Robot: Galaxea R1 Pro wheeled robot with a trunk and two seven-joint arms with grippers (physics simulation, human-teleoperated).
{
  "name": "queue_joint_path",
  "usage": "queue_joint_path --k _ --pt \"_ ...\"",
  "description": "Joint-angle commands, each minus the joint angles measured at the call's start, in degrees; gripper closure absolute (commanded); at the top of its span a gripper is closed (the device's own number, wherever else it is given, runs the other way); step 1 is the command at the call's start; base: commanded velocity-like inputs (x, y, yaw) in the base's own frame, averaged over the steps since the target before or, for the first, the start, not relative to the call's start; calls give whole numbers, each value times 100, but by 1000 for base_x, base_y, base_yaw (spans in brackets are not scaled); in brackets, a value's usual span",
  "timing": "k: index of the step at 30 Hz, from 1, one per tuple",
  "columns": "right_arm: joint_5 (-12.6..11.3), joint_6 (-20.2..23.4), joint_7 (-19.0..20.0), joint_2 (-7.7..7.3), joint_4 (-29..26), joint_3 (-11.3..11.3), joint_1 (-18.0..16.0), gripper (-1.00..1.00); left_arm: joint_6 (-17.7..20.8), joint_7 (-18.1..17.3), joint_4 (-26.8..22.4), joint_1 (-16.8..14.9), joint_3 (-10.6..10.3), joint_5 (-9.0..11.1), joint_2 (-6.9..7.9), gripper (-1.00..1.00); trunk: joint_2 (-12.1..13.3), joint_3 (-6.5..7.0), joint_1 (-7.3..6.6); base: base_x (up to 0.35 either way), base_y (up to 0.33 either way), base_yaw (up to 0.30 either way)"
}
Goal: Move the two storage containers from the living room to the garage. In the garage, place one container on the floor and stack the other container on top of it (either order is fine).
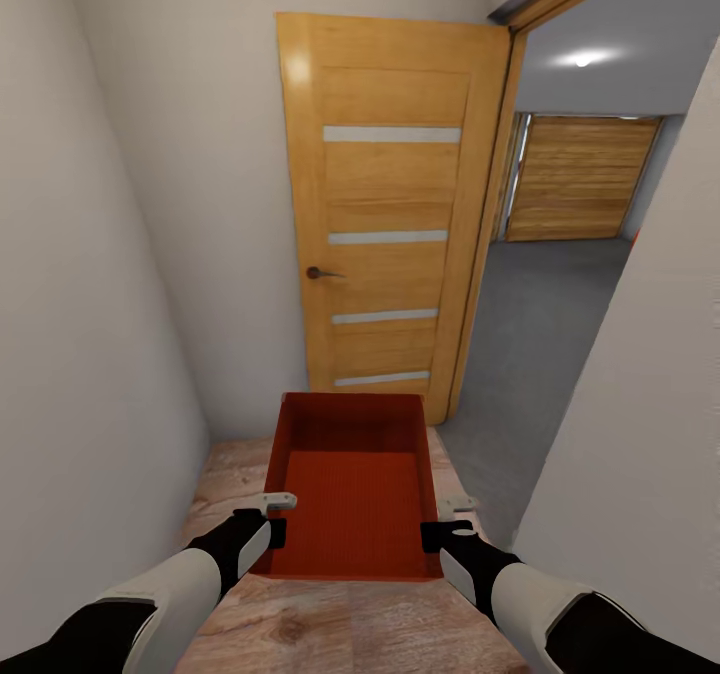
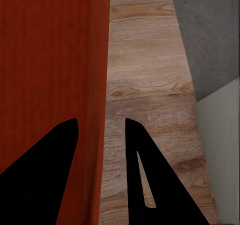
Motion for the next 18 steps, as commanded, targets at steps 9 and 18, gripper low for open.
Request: queue_joint_path --k 9,18 --pt "-100 21 -32 1 39 81 -2 100 -1 56 -41 -7 22 -100 134 100 -13 -12 4 0 0 -175" --pt "-100 21 -32 1 39 81 -2 100 10 59 -46 -5 25 -100 135 100 -13 -12 4 0 0 -143"
